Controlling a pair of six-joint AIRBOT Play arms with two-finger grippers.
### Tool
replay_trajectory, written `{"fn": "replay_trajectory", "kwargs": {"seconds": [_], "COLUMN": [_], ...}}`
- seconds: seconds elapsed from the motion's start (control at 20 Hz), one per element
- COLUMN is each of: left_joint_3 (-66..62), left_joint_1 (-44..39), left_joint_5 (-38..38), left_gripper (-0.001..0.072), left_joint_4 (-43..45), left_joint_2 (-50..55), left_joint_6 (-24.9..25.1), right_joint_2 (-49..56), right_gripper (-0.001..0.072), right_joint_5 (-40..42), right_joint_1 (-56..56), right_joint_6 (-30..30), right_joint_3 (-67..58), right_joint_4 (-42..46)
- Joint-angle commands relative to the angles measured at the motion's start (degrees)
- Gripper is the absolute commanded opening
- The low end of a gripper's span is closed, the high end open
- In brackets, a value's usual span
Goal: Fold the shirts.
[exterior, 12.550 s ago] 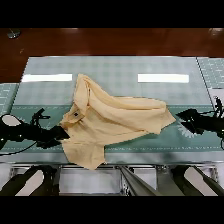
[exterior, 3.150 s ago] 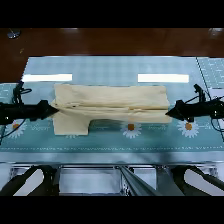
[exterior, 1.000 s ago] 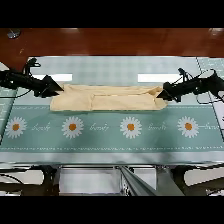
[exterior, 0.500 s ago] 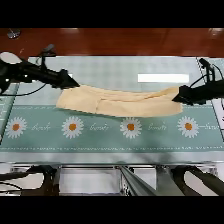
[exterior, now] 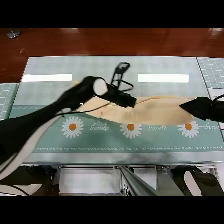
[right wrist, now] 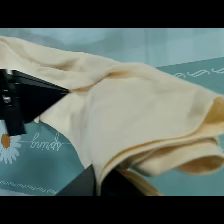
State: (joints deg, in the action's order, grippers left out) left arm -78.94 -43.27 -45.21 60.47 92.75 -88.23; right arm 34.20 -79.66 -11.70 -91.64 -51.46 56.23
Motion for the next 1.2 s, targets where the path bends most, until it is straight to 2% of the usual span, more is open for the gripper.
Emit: {"fn": "replay_trajectory", "kwargs": {"seconds": [0.0,0.15,0.25,0.4,0.65,0.8,0.9,1.0,1.15], "left_joint_3": [-7.0,-12.2,-13.3,-13.5,-13.4,-13.4,-13.4,-13.2,-11.0], "left_joint_1": [-9.1,-13.7,-15.7,-13.4,3.6,15.8,25.4,34.2,41.7], "left_joint_5": [2.4,0.1,-1.5,-4.3,-12.6,-17.6,-22.8,-26.3,-29.3], "left_gripper": [0.0018,0.0019,0.0019,0.0020,0.0020,0.0020,0.0021,0.0021,0.0021], "left_joint_4": [2.1,-4.2,-5.4,-5.5,-3.5,3.4,8.6,9.6,9.5], "left_joint_2": [8.4,13.6,14.8,13.4,3.3,-4.6,-10.4,-16.4,-27.4], "left_joint_6": [-7.1,-7.0,-5.8,-5.5,-5.5,-5.5,-5.2,-3.4,-0.1], "right_joint_2": [-1.9,-1.9,-1.9,-1.9,-1.9,0.2,4.2,10.5,24.6], "right_gripper": [0.0021,0.0021,0.0021,0.0021,0.0021,0.0021,0.0021,0.0021,0.0021], "right_joint_5": [-1.0,-0.2,0.9,1.2,1.1,3.0,5.7,10.1,16.8], "right_joint_1": [0.0,0.0,0.0,0.0,0.0,0.7,6.2,15.3,28.4], "right_joint_6": [-0.6,-0.5,-0.4,0.4,1.9,3.5,3.9,3.8,3.8], "right_joint_3": [0.2,0.2,0.2,0.2,0.2,-0.3,-2.2,-5.9,-15.6], "right_joint_4": [-1.5,-2.1,-2.1,-2.1,-5.3,-10.3,-11.3,-11.1,-10.2]}}
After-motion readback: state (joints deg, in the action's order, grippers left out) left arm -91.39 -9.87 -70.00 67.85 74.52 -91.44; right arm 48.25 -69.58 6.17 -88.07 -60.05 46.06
